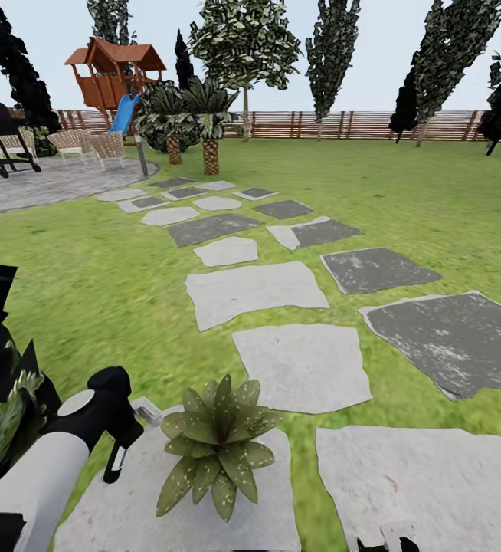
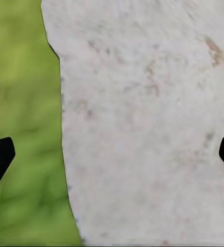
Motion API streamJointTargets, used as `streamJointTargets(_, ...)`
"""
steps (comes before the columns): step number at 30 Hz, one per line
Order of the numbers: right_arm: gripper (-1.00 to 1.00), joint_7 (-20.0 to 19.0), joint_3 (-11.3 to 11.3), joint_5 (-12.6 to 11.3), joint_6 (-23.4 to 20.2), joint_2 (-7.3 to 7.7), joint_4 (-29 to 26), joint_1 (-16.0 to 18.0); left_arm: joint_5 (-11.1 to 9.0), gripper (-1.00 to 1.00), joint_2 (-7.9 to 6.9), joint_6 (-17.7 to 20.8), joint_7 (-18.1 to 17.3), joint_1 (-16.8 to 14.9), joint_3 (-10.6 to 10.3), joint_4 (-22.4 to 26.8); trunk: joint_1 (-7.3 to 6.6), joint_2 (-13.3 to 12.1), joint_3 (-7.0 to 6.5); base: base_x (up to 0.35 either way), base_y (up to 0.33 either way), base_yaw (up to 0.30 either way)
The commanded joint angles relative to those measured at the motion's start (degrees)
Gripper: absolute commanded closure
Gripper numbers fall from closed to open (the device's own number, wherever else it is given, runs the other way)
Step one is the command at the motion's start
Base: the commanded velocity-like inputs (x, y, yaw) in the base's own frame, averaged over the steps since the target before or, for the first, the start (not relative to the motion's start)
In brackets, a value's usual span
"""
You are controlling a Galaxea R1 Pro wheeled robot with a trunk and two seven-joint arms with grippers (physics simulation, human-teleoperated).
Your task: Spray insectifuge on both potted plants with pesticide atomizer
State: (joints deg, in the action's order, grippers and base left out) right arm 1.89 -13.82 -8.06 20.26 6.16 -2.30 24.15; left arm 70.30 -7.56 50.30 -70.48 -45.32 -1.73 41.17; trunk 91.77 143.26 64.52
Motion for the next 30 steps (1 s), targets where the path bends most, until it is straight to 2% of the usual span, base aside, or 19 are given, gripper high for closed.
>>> streamJointTargets(1, -1.0, 0.1, -0.5, -0.6, 0.1, 0.0, 0.0, 0.0, 0.4, 1.0, -0.06, 0.5, -0.7, 0.0, -0.2, 0.6, -0.02, 0.0, 0.05, -0.113, -0.274, 0.0)
streamJointTargets(6, -1.0, 0.1, -0.5, -0.6, 0.1, 0.0, 0.0, 0.0, 0.4, 1.0, -0.06, 0.7, -0.9, 0.0, -0.3, 1.1, -0.02, 0.0, 0.05, -0.112, -0.274, 0.066)
streamJointTargets(16, -1.0, 0.1, -0.5, -0.6, 0.1, 0.0, 0.0, 0.0, 0.6, 1.0, -0.1, 0.8, -0.9, 0.0, -0.3, 1.1, -0.02, 0.0, 0.05, 0.133, -0.249, 0.271)
streamJointTargets(20, -1.0, 0.1, -0.5, -0.6, 0.1, 0.0, 0.0, 0.0, 0.9, 1.0, -0.14, 0.8, -0.9, 0.0, -0.3, 1.2, -0.02, 0.0, 0.05, -0.087, -0.258, 0.278)
streamJointTargets(23, -1.0, 0.1, -0.5, -0.6, 0.1, 0.0, 0.0, 0.0, 4.4, 1.0, 0.34, 0.9, -1.3, 0.0, -0.3, 1.2, -0.02, 0.0, 0.05, -0.2, -0.237, 0.278)
streamJointTargets(25, -1.0, 0.1, -0.5, -0.6, 0.1, 0.0, 0.0, 0.0, 6.8, 1.0, 0.37, 0.9, -4.5, -0.5, -0.3, 1.2, -0.02, 0.0, 0.05, -0.209, -0.234, 0.182)
streamJointTargets(27, -1.0, 0.1, -0.5, -0.6, 0.1, 0.0, 0.0, 0.0, 8.6, 1.0, 0.34, 0.9, -7.2, -1.6, -0.3, 1.3, -0.02, 0.0, 0.05, -0.211, -0.233, 0.043)
streamJointTargets(29, -1.0, 0.1, -0.6, -0.6, 0.1, 0.0, 0.0, 0.0, 10.5, 1.0, 0.78, 0.9, -8.4, -2.1, -0.2, 1.3, -0.02, 0.0, 0.05, -0.104, -0.255, 0.008)
streamJointTargets(30, -1.0, 0.1, -0.6, -0.6, 0.1, 0.0, 0.0, 0.0, 10.6, 1.0, 0.6, 0.9, -8.4, -2.1, -0.2, 1.3, -0.02, 0.0, 0.05, -0.004, -0.224, 0.0)
